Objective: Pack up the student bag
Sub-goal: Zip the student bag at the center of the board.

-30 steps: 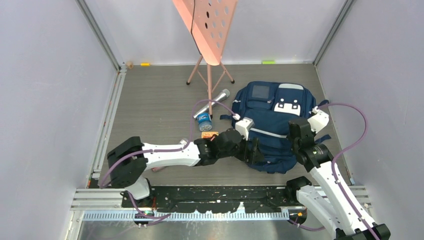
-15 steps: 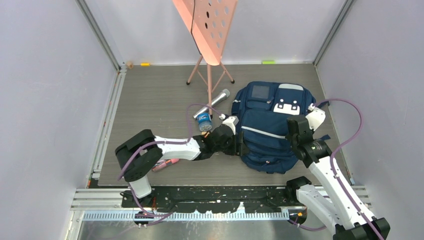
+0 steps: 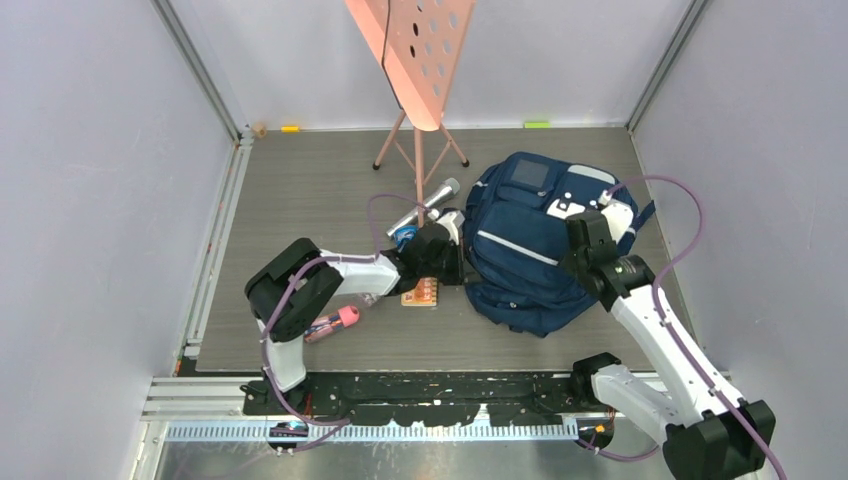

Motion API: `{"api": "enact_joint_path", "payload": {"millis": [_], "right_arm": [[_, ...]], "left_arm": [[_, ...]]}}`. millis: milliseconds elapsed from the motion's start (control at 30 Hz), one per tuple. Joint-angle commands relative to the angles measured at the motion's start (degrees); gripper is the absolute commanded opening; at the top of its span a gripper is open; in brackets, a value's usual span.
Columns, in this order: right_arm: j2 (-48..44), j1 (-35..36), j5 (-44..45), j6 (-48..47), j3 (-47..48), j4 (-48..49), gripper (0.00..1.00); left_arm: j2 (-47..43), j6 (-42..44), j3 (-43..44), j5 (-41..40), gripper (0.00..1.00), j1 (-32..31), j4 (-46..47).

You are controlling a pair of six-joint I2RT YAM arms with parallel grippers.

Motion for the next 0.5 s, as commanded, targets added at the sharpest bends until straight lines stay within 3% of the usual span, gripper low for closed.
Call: {"api": "enact_joint_path", "payload": {"millis": [0,33,167,300,467], "right_arm": [[3.6,0.3,-9.4,-2.5,7.9,-1.2,0.46],[4.6,0.3,-11.4,-2.5,9.5,-3.0,0.56],[4.6,1.3,-16.5,-0.2,12.0,-6.7,0.69],[4.0,6.9,-18.8,5.8,11.5,-7.7,0.71],[3.8,18.0,-10.2,14.6,8.0,-5.2,0.66]], "left_arm": [[2.7,3.9,7.6,-1.6,0.0,3.9,4.9],[3.3,3.9,8.4,-1.5,0.0,4.4,4.8],[5.3,4.3,11.8,-0.7,0.0,5.6,4.0],[5.8,4.2,12.6,-0.7,0.0,5.9,4.3],[4.2,1.1,10.1,1.3,0.0,6.4,9.0]]}}
